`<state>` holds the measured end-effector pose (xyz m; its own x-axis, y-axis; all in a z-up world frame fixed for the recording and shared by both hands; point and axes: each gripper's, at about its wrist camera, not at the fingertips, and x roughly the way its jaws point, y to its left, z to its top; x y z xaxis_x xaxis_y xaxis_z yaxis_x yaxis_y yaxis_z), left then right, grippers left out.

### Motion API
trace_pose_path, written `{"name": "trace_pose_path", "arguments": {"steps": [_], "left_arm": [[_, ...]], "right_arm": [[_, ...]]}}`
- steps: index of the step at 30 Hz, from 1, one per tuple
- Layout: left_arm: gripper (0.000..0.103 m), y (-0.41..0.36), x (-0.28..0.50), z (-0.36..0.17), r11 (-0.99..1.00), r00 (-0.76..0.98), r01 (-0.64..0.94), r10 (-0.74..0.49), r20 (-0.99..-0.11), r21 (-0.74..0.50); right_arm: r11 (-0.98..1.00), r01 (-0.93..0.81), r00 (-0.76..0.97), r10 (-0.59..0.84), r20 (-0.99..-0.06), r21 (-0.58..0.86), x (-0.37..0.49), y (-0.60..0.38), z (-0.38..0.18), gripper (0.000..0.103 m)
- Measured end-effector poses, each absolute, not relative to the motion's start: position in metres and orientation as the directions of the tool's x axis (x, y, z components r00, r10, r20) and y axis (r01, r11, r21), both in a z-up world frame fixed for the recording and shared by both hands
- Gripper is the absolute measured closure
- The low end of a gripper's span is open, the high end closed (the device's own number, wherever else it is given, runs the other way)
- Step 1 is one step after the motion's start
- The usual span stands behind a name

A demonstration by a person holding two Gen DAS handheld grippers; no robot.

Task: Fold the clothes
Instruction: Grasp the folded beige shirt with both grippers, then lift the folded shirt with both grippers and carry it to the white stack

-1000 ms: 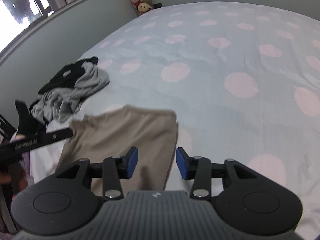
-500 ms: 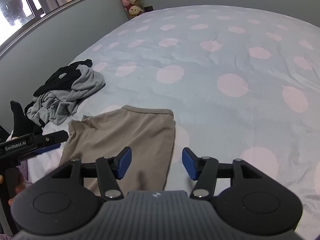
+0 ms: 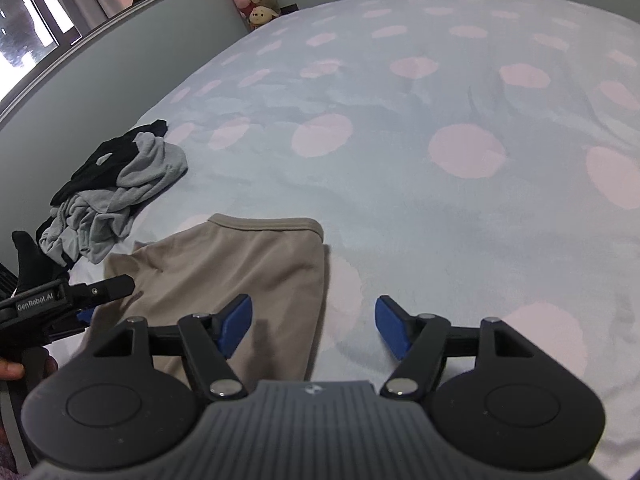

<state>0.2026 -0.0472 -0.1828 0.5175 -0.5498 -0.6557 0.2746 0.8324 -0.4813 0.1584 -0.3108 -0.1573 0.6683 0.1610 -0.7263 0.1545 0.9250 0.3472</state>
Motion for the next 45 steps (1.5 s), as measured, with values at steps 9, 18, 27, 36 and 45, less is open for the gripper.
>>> {"name": "trace_pose_path", "arguments": {"steps": [9,18,27,36,45], "left_arm": [[0.092,-0.058,0.204,-0.187,0.837,0.536,0.306,-0.545,-0.645,-0.453],[0.095,-0.061,0.177,-0.153,0.842,0.616,0.363,-0.538,-0.575,-0.399],[0.096,-0.067,0.114,-0.065,0.809,0.682,0.481,-0.587,-0.436,-0.338],[0.096,-0.091,0.051,0.027,0.754,0.695,0.608,-0.657,-0.292,-0.248],[0.096,-0.176,-0.021,0.117,0.578,0.561,0.805,-0.815,-0.143,-0.137]], "right_arm": [[0.897,0.133,0.683,0.226,-0.694,0.422,0.183,-0.309,-0.180,0.070],[0.871,0.093,0.765,0.248,-0.595,0.482,0.163,-0.302,-0.161,0.094],[0.911,0.015,0.882,0.182,-0.434,0.412,0.095,-0.285,-0.087,0.095],[0.938,0.000,0.958,0.100,-0.270,0.347,0.011,-0.298,-0.002,0.095],[0.959,0.140,0.989,-0.122,-0.085,0.246,-0.100,-0.354,0.094,0.095]]}}
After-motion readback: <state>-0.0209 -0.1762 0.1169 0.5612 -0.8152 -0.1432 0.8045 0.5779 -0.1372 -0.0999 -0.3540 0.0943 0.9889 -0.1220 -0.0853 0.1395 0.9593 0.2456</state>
